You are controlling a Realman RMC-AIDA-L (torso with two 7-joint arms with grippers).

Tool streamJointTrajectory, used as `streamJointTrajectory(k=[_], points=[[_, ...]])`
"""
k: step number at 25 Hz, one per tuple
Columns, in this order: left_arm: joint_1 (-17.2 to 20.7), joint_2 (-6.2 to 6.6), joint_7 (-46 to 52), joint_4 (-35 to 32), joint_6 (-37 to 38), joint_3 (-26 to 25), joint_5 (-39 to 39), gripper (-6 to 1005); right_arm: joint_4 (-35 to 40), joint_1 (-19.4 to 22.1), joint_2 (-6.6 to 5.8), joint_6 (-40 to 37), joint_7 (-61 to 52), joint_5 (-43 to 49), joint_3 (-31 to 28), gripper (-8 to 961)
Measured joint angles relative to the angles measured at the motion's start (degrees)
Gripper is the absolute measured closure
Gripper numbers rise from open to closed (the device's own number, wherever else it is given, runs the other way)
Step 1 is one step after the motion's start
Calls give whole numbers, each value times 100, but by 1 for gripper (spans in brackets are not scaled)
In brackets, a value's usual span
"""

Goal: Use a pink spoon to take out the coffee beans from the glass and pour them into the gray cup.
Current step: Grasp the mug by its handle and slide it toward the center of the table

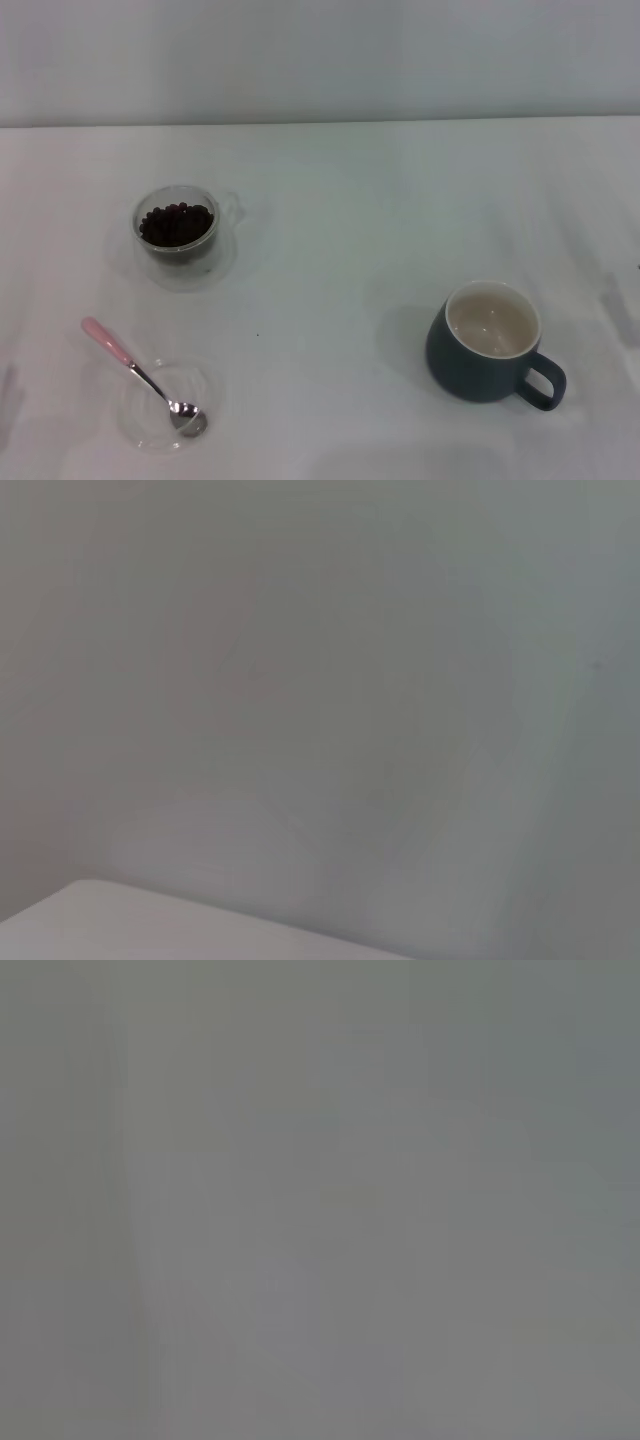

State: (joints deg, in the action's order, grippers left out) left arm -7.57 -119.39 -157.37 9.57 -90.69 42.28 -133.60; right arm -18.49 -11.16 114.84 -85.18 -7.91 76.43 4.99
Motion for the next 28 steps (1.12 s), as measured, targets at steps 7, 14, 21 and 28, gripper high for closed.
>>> streamJointTrajectory(k=[7, 14, 21, 28], points=[[-52, -3, -13, -12, 66, 0, 0, 112, 158, 330, -20, -279, -47, 28, 400, 145], [-238, 4, -18, -25, 138, 0, -7, 111, 364, 718, -58, -961, -583, 35, 1689, 144], [-494, 0, -2, -12, 432, -1, -4, 111, 583, 900, -59, -1368, -1121, 44, 3247, 144], [-582, -19, 12, 27, 425, -1, 19, 112, 699, 660, -28, -887, -1103, 10, 3755, 145]])
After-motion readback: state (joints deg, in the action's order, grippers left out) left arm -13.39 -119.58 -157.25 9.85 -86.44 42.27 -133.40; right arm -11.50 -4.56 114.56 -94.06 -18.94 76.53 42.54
